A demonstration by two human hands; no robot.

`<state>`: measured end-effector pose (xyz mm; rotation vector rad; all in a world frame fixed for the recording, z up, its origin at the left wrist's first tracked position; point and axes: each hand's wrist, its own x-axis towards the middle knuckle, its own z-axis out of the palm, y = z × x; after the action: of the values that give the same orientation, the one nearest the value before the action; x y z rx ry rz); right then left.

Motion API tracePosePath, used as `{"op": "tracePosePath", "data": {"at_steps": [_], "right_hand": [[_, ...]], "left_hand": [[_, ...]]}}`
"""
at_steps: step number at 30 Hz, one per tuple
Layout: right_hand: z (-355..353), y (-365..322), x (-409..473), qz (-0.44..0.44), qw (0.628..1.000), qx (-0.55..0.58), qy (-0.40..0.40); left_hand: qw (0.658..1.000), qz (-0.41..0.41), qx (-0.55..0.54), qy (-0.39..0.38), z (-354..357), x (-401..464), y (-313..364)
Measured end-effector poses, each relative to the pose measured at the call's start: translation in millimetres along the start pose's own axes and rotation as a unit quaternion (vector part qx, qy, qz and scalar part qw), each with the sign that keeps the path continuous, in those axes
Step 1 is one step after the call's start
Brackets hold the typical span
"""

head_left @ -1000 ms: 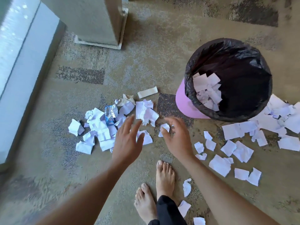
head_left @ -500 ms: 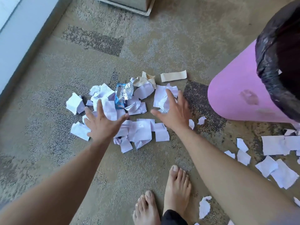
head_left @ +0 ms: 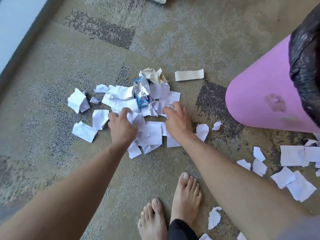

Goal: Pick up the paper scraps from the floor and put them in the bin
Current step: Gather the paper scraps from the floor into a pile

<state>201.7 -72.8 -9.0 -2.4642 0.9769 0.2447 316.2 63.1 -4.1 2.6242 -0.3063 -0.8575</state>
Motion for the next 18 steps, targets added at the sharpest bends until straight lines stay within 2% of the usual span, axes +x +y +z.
{"op": "tracePosePath", "data": {"at_steps": [3, 7, 13, 18], "right_hand": [[-1.0, 4.5, -4.3, 0.018, 0.998, 0.061, -0.02], [-17.9, 7.0, -16.9, 0.132, 0.966, 0.22, -0.026], [-55.2, 8.2, -55.2, 0.271, 0.868, 0.417, 0.0], [-114.8, -4.6, -89.9, 0.296, 0.755, 0.584, 0.027]], "left_hand": [[0.996, -0.036, -0.075, -0.022, 2.1, -7.6, 2.5], [0.985, -0.07, -0.15, -0.045, 0.4, -23.0, 14.2], [0.958, -0.117, -0.257, -0.053, -30.7, -58.8, 35.9], [0.937, -0.107, -0.328, -0.057, -76.8, -103.7, 76.5]]}}
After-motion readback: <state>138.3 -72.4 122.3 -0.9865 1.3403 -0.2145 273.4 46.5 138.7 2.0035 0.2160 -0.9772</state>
